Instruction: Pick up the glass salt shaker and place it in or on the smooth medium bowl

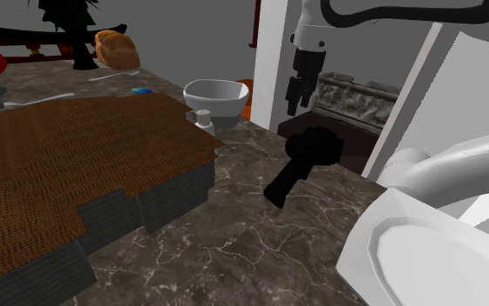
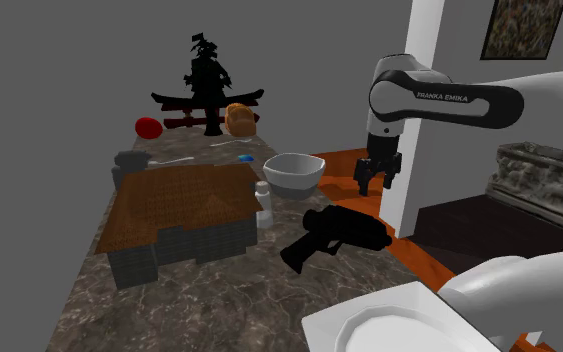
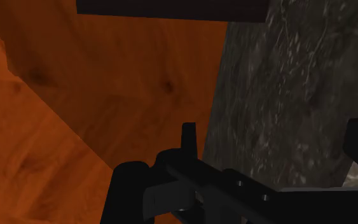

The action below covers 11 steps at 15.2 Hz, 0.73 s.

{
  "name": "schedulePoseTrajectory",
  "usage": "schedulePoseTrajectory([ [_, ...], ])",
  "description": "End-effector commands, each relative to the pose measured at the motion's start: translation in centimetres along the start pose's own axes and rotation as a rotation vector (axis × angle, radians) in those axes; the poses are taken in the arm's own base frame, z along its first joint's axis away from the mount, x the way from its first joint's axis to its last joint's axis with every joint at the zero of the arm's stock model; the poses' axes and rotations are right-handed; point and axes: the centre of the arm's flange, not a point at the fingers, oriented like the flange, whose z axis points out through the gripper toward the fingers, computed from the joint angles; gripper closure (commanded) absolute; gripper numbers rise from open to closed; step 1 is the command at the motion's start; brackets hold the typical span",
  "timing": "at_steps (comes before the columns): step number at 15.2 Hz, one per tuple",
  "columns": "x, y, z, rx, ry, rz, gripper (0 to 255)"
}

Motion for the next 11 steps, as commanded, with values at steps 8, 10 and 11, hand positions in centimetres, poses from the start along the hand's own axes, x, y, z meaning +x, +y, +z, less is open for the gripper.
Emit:
schedulePoseTrajectory([
  [8,3.6,-7.1,-1.0,0.057,0.054,-0.233,0],
  [10,4.3,-9.3,-1.4,0.074,0.069,-0.299,0],
  [11,4.6,-10.3,-1.6,0.082,0.077,-0.332,0],
])
